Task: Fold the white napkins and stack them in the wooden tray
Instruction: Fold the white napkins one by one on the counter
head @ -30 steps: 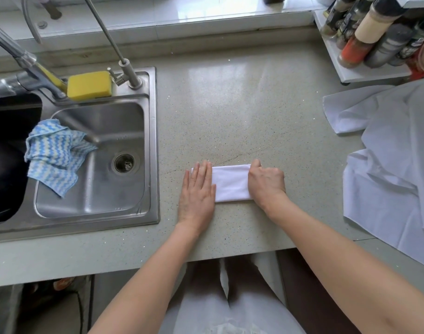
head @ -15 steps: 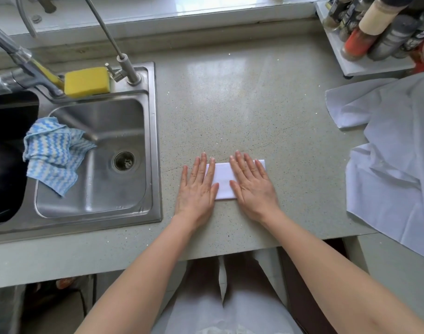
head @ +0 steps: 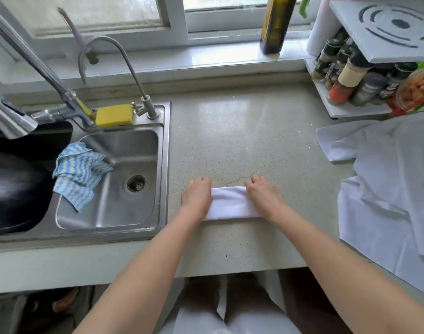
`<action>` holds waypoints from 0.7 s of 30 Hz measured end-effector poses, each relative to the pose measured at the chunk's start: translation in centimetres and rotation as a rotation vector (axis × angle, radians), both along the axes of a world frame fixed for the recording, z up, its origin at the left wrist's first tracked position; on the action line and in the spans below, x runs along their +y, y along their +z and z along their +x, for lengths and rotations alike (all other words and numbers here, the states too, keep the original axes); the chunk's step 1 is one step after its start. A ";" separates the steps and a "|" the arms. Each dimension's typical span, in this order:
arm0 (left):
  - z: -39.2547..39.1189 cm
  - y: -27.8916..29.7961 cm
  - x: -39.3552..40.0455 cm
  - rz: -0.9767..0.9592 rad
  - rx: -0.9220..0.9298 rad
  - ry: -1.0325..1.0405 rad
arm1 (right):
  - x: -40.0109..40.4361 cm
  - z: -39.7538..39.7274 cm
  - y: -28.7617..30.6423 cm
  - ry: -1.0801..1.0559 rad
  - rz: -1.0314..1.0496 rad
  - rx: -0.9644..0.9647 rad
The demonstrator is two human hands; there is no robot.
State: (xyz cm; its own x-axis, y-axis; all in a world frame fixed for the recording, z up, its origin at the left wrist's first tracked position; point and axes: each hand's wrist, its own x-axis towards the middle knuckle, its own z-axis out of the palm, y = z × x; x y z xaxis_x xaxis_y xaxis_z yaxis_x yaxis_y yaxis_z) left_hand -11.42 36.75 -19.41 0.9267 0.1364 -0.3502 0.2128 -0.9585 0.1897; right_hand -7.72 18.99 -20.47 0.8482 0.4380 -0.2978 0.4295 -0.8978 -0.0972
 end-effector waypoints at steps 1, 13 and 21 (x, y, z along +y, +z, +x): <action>0.3 0.1 -0.1 -0.022 0.049 0.068 | -0.1 0.6 0.1 0.021 0.006 0.035; -6.8 2.6 1.9 -0.376 -0.087 0.664 | 1.9 1.1 2.6 0.317 -0.002 0.195; -25.4 6.5 9.4 -0.690 -0.552 1.201 | 14.9 -10.9 8.6 0.471 0.387 0.452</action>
